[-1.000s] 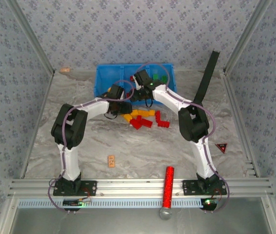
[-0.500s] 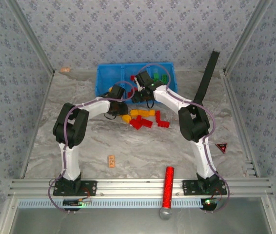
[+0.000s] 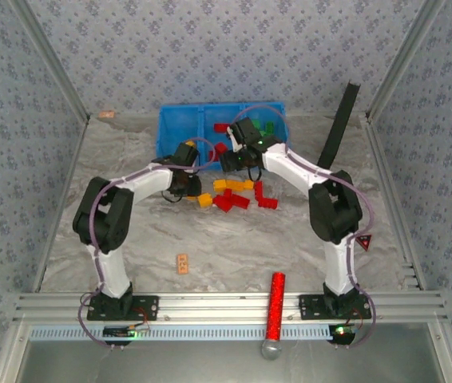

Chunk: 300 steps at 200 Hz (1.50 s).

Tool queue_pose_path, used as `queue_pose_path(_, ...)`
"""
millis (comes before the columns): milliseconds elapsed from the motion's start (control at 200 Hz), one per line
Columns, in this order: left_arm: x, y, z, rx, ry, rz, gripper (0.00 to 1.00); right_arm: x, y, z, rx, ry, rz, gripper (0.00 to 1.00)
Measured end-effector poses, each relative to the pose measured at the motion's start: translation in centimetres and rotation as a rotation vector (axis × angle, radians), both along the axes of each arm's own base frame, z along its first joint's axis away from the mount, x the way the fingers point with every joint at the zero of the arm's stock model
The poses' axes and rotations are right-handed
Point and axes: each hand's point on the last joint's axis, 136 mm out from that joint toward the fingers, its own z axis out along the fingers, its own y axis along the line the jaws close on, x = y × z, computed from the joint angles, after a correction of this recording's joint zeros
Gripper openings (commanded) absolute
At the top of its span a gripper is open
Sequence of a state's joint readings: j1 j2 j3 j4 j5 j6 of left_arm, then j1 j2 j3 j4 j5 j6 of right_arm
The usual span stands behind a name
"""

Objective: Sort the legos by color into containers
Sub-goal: Pick up the lego from the center of the table, then place the lego in the container.

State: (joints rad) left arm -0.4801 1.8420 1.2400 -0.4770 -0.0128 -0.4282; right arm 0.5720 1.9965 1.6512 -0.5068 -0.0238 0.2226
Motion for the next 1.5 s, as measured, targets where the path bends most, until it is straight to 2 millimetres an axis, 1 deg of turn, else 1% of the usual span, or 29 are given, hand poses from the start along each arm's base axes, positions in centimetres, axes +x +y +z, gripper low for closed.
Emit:
queue_pose_path(45,-0.1,0.1,1.3,-0.007,-0.02,-0.003,0.22,-0.8,-0.2,0.3,-0.001,-0.003,0.007,0.56)
queue_pose_path(110,-0.1,0.3,3.6,-0.023,-0.065,-0.007,0.23,-1.9,-0.6,0.4,-0.005,0.0,0.012,0.56)
queue_pose_path(195,0.1,0.5,6.4,-0.043,-0.123,-0.009,0.23,-3.4,-1.3,-0.4,-0.027,0.019,0.014,0.57)
queue_pose_path(235,0.6,0.7,7.8,-0.05,-0.153,-0.004,0.23,-4.0,-2.0,-0.8,-0.041,0.029,0.009,0.58)
queue_pose_path(295,1.6,1.0,9.5,-0.054,-0.201,0.006,0.23,-4.8,-3.1,-1.5,-0.066,0.043,-0.006,0.59)
queue_pose_path(425,4.3,2.3,12.8,-0.061,-0.29,0.044,0.23,-6.4,-6.0,-2.4,-0.117,0.073,-0.035,0.7)
queue_pose_path(500,6.1,3.1,14.2,-0.063,-0.329,0.072,0.23,-6.8,-7.1,-2.3,-0.141,0.075,-0.031,0.76)
queue_pose_path(570,8.1,3.5,14.7,-0.063,-0.358,0.095,0.23,-7.2,-7.9,-2.3,-0.157,0.069,-0.018,0.8)
queue_pose_path(635,9.9,3.9,14.4,-0.055,-0.366,0.113,0.23,-7.4,-8.6,-2.4,-0.174,0.068,0.0,0.83)
queue_pose_path(700,11.6,4.0,13.7,-0.046,-0.362,0.125,0.22,-7.5,-9.0,-2.8,-0.185,0.071,0.018,0.86)
queue_pose_path(760,13.3,3.9,12.6,-0.033,-0.353,0.132,0.22,-7.7,-9.4,-3.3,-0.194,0.078,0.033,0.89)
queue_pose_path(890,16.6,3.4,9.6,-0.009,-0.32,0.14,0.22,-8.1,-9.9,-4.2,-0.205,0.096,0.054,0.91)
queue_pose_path(1014,18.8,3.1,7.3,0.008,-0.287,0.141,0.22,-8.6,-10.3,-5.6,-0.217,0.123,0.065,0.9)
queue_pose_path(1079,19.3,3.1,6.4,0.017,-0.27,0.139,0.23,-8.8,-10.6,-6.4,-0.226,0.142,0.071,0.9)
queue_pose_path(1149,19.6,3.0,5.9,0.021,-0.259,0.138,0.24,-9.1,-10.9,-7.1,-0.234,0.158,0.079,0.89)
queue_pose_path(1194,19.6,3.0,5.7,0.025,-0.252,0.138,0.25,-9.3,-11.0,-7.5,-0.235,0.169,0.083,0.86)
queue_pose_path(1374,19.4,3.1,5.5,0.029,-0.24,0.136,0.3,-9.9,-11.1,-9.2,-0.24,0.214,0.108,0.69)
queue_pose_path(1499,19.3,3.1,5.5,0.03,-0.237,0.134,0.38,-10.4,-11.1,-9.9,-0.239,0.238,0.115,0.55)
